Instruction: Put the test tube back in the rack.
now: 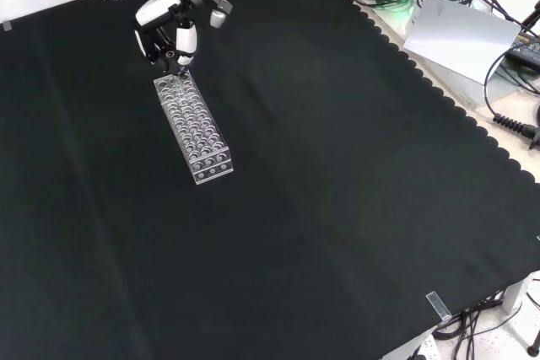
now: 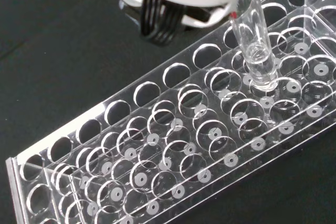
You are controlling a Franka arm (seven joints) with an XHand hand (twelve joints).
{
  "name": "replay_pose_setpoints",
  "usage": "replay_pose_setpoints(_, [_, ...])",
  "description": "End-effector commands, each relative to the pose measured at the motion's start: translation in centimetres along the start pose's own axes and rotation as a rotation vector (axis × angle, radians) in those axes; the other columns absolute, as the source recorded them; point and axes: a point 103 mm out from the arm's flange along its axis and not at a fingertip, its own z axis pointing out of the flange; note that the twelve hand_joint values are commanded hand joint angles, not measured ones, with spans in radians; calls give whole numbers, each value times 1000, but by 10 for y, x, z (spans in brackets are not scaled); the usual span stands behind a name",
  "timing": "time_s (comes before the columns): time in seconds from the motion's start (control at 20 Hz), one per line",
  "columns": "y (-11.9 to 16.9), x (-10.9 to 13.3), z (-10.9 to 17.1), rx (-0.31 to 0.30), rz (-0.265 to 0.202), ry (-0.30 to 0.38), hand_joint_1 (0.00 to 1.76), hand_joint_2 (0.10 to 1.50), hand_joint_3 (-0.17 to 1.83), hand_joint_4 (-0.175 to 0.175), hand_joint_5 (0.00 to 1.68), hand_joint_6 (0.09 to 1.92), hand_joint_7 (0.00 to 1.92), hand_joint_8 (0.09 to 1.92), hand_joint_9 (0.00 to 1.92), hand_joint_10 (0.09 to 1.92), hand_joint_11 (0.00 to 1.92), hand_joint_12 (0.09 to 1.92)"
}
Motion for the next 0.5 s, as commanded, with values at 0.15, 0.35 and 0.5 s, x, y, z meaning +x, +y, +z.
replay_pose_setpoints(0.15, [6, -2, 4, 12, 4, 0, 1227, 665, 611, -175, 1331, 533, 1742, 455, 1620, 531, 1224, 846])
replay_pose_setpoints(0.35, [8, -3, 6, 19, 9, -4, 1227, 665, 611, -175, 1331, 534, 1742, 455, 1620, 531, 1223, 847])
replay_pose_setpoints(0.5, [11, -5, 10, 26, 19, -9, 1227, 665, 611, -175, 1331, 534, 1742, 455, 1619, 531, 1223, 847])
